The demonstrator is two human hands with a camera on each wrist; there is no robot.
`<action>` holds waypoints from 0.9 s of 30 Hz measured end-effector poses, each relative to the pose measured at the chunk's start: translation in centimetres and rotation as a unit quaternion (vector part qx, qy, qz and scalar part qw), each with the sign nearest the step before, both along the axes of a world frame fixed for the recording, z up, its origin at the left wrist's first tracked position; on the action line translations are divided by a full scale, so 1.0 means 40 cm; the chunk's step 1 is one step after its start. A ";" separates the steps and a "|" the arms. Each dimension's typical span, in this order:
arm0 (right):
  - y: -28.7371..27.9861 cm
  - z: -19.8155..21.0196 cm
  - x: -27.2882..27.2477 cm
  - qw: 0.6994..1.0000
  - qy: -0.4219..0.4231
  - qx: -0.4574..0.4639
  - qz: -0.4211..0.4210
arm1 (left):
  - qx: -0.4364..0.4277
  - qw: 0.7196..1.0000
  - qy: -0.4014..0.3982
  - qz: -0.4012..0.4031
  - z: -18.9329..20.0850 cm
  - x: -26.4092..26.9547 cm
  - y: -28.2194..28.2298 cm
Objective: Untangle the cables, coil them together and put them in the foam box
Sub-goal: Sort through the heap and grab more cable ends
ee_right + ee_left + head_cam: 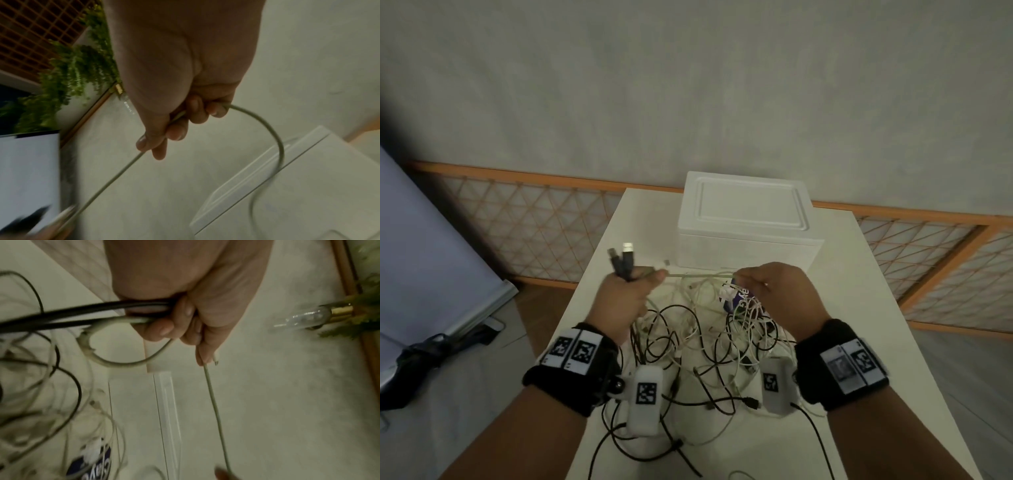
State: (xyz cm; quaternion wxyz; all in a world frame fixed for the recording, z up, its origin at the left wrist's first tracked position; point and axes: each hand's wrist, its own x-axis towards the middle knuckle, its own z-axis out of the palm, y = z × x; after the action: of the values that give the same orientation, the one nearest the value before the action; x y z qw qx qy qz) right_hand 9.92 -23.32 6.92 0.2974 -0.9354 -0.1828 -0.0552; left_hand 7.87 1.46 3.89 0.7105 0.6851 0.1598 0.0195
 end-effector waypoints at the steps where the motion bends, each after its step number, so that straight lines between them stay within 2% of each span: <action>1: -0.021 -0.003 0.006 1.000 0.015 0.004 -0.018 | -0.009 0.999 0.000 0.037 -0.005 0.001 0.024; 4: -0.081 -0.010 0.017 0.993 0.087 0.034 -0.078 | -0.015 0.991 0.011 0.131 -0.037 -0.002 0.086; 6: -0.101 -0.009 0.018 0.989 0.099 0.025 -0.110 | -0.016 0.989 0.020 0.147 -0.060 -0.014 0.099; 9: -0.093 -0.009 0.014 0.990 0.024 -0.073 -0.116 | 0.032 0.990 0.025 0.136 -0.058 -0.028 0.071; 11: -0.067 -0.004 0.010 0.991 -0.040 -0.102 -0.080 | 0.067 0.989 -0.004 0.134 -0.033 -0.035 0.040; 12: -0.048 -0.001 0.009 0.991 -0.064 -0.107 -0.051 | 0.078 0.990 -0.026 0.113 -0.017 -0.040 0.021; 14: 0.000 0.004 -0.003 0.987 -0.096 -0.126 0.001 | 0.119 0.991 -0.056 0.010 0.017 -0.054 -0.036; 16: 0.048 0.014 -0.019 0.982 -0.134 -0.131 0.036 | 0.174 0.977 -0.065 -0.107 0.040 -0.062 -0.101; 18: 0.076 0.014 -0.028 0.974 -0.175 -0.133 0.059 | 0.211 0.959 -0.073 -0.176 0.049 -0.058 -0.140; 19: 0.079 0.011 -0.027 0.976 -0.168 -0.115 0.075 | 0.221 0.953 -0.071 -0.194 0.051 -0.056 -0.147; 21: 0.070 0.012 -0.035 0.990 -0.083 -0.034 0.111 | 0.244 0.941 -0.067 -0.223 0.057 -0.048 -0.135; 23: 0.042 0.009 -0.042 0.995 -0.014 0.000 0.097 | 0.274 0.932 -0.053 -0.231 0.070 -0.046 -0.101; 27: -0.109 -0.032 -0.023 0.994 0.054 0.037 -0.089 | 0.247 0.962 -0.019 -0.115 0.068 -0.031 0.027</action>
State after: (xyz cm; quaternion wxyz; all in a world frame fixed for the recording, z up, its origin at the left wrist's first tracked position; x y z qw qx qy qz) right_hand 9.01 -27.69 5.62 0.3356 -0.9379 -0.0799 -0.0376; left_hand 6.64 2.53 6.62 0.5193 0.8526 0.0569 -0.0104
